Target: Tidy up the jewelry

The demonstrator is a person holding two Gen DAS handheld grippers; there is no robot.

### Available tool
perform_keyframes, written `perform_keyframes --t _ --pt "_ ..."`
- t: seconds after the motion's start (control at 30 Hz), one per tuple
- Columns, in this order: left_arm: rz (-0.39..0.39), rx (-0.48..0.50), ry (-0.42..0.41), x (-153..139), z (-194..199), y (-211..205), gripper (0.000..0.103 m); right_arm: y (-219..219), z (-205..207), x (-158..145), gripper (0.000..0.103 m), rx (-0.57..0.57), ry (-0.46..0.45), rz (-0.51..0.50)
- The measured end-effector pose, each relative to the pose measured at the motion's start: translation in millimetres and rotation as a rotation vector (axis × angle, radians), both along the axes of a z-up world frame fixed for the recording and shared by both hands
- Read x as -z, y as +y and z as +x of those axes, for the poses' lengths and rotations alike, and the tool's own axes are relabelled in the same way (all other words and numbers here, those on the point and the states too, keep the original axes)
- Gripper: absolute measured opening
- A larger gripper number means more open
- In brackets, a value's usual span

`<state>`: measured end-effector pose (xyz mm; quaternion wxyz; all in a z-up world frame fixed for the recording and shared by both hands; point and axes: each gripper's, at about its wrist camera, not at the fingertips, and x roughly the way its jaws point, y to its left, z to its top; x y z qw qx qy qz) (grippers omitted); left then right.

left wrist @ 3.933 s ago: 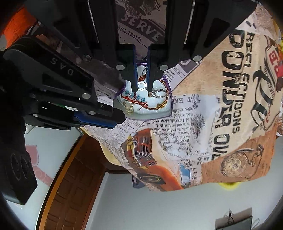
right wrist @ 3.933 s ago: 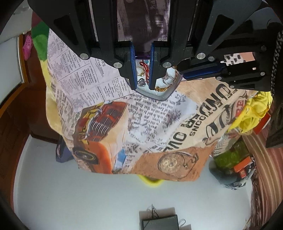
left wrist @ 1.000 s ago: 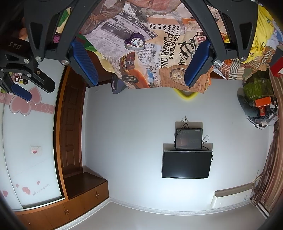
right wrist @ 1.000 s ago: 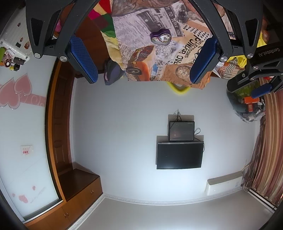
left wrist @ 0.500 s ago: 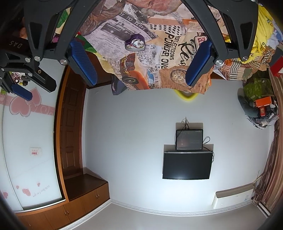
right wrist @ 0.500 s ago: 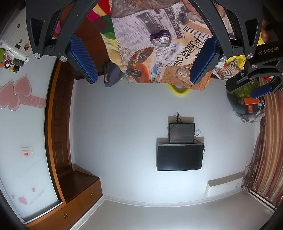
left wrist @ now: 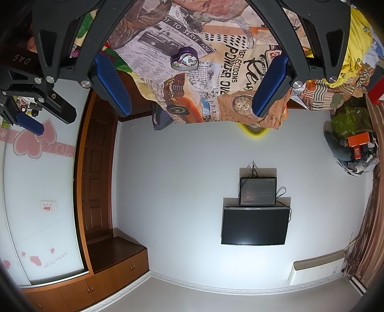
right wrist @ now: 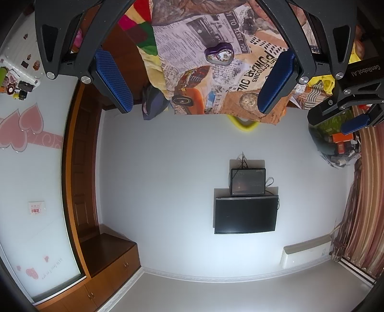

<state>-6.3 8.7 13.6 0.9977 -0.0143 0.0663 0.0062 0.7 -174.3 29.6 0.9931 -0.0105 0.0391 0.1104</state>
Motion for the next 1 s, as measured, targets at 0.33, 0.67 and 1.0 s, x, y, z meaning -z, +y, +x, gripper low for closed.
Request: perform_keyframes --t 0.33,0.67,1.0 --pt "-0.011 0.011 0.009 0.2 3.0 -0.3 0.102 -1.2 1.1 1.3 0.103 0.004 0.004 0.001" --pt "-0.023 0.023 0.020 1.2 3.6 0.2 0.102 -3.9 1.6 1.4 0.103 0.009 0.006 0.008" --pt "-0.030 0.024 0.032 3.8 7.8 1.0 0.102 -6.1 4.1 2.1 0.103 0.006 0.018 0.019"
